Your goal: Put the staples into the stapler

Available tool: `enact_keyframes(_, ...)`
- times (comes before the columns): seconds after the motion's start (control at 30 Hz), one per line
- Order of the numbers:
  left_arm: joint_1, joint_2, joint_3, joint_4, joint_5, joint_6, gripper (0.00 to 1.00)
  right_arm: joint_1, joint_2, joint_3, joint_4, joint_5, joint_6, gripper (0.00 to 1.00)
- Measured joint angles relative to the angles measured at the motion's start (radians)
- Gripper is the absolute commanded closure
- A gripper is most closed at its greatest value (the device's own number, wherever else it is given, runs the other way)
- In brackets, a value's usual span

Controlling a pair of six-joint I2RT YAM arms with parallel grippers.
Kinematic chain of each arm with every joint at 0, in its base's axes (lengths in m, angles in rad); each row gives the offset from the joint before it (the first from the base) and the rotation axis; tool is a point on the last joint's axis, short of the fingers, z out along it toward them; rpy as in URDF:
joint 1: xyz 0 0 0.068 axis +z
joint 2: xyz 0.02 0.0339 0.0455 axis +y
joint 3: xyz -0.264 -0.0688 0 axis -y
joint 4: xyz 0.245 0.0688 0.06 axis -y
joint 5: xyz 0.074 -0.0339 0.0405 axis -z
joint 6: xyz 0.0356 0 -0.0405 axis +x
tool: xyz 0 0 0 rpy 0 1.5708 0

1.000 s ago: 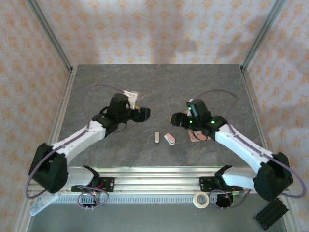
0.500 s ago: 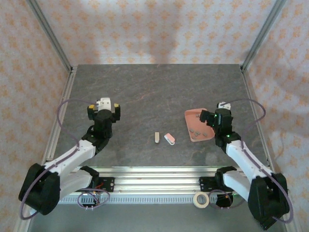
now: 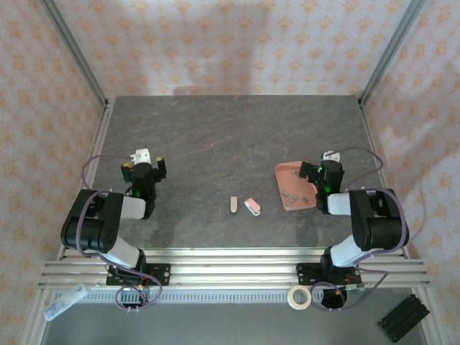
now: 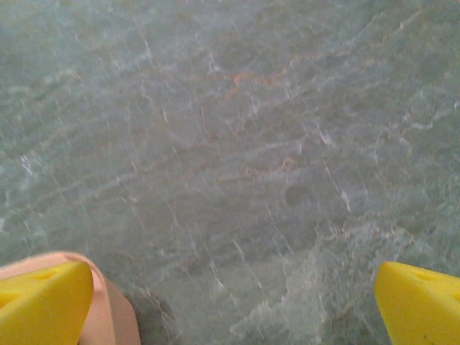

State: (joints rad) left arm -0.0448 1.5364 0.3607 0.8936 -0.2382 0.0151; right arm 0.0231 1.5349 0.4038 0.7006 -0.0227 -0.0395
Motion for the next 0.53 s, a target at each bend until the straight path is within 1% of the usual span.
enact_keyframes(0.4, -0.001, -0.001, 0.015, -0.014, 0.098, -0.006, 0.00, -0.001, 0.000, 0.006, 0.034, 0.000, 0.000, 0.00)
enact_keyframes(0.53, -0.001, -0.001, 0.017, -0.016, 0.105, -0.006, 0.00, -0.001, 0.000, 0.006, 0.034, 0.000, 0.000, 0.00)
